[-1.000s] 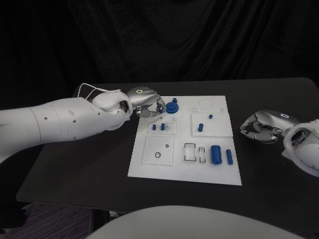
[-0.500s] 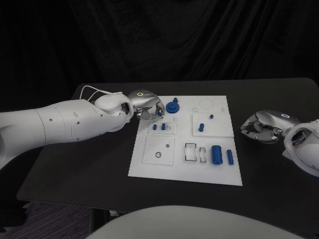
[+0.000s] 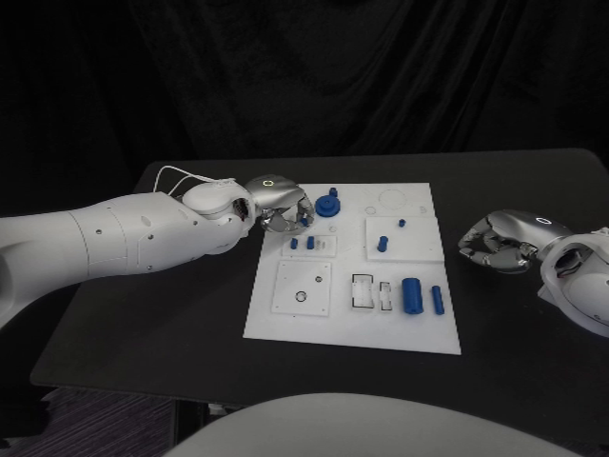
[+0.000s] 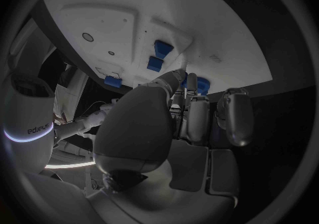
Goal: Assemble the parts on the task board
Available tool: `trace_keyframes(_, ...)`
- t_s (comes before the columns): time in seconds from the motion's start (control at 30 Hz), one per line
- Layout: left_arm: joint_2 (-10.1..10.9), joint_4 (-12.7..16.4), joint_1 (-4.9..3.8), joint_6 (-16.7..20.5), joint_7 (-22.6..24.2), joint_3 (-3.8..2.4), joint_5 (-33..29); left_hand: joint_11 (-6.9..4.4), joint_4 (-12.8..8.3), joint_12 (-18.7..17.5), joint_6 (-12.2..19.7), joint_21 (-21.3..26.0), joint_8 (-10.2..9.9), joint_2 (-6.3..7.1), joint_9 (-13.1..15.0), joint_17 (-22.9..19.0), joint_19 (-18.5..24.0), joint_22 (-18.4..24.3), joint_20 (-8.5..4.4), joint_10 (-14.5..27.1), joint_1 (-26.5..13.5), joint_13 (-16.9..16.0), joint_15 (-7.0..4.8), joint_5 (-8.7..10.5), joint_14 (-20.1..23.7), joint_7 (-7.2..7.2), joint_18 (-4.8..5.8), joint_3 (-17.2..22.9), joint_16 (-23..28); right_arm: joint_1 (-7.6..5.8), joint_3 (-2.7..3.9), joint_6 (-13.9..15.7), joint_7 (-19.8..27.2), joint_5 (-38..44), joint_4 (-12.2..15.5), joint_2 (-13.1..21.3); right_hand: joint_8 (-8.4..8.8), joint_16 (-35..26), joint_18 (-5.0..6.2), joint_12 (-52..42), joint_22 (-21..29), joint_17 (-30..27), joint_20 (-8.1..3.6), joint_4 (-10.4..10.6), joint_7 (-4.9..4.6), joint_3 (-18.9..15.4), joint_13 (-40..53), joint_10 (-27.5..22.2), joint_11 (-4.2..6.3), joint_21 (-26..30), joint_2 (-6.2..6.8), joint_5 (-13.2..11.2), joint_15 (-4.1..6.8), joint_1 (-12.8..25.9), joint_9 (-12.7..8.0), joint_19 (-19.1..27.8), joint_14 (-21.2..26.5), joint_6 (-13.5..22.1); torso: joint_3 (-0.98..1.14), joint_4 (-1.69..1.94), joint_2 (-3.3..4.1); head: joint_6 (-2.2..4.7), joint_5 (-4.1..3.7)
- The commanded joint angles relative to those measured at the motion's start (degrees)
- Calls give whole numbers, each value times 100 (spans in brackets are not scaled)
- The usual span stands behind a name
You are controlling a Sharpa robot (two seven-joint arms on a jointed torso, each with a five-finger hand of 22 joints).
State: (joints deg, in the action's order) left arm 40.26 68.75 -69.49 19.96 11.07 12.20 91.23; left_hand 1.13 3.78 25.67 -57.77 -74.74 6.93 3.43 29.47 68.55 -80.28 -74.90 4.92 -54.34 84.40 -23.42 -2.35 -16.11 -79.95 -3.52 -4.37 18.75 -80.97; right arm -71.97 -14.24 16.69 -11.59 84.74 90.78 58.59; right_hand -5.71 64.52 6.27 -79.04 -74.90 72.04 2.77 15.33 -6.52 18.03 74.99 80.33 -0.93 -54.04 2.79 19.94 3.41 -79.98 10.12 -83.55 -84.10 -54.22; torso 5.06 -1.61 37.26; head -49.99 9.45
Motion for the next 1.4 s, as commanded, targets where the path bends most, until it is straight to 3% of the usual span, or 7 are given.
trace_keyframes(0.03,-18,1,16,-75,0,-5,-6,10,25,-38,-16,26,-28,-13,11,-5,41,-1027,1,4,-48,7,15,21,38,-64,72,3,32,13,3,-33,-107,-36,4,5,19,-31,-39,21,-726,-7,1,15,13,25,55,-36,17,22,-13,24,-16,-17,-5,-2,-188,40,6,-5,-4,-1,-5)
trace_keyframes(0.37,-71,-36,37,-139,2,-5,-6,9,26,-64,22,35,-59,-15,-1,-16,47,-1025,4,1,-47,22,30,17,44,-51,71,11,38,13,3,-42,-110,-41,2,-6,20,-42,-37,27,-724,-17,1,15,13,29,48,-40,13,31,-18,24,-17,-19,-5,1,-185,41,-1,-11,4,-1,17)
trace_keyframes(0.73,-158,-133,89,-175,-4,-5,-6,10,18,-77,39,46,-77,-33,-8,-22,55,-1023,6,-12,-28,29,43,18,48,-51,69,29,42,13,3,-59,-112,-41,4,-12,15,-41,-37,25,-724,-18,2,15,14,32,50,-37,10,34,-25,22,-18,-20,-3,3,-184,31,1,0,4,-1,-26)
trace_keyframes(1.4,-291,-289,101,-321,-54,-5,-6,26,-9,-120,107,130,-134,-34,-31,-129,112,-999,9,5,8,45,58,28,111,-47,51,52,96,13,4,-98,-116,-41,-3,-36,10,-43,-38,28,-724,-21,2,15,15,35,47,-38,10,34,-29,21,-19,-22,-1,4,-183,22,2,4,6,-1,-34)
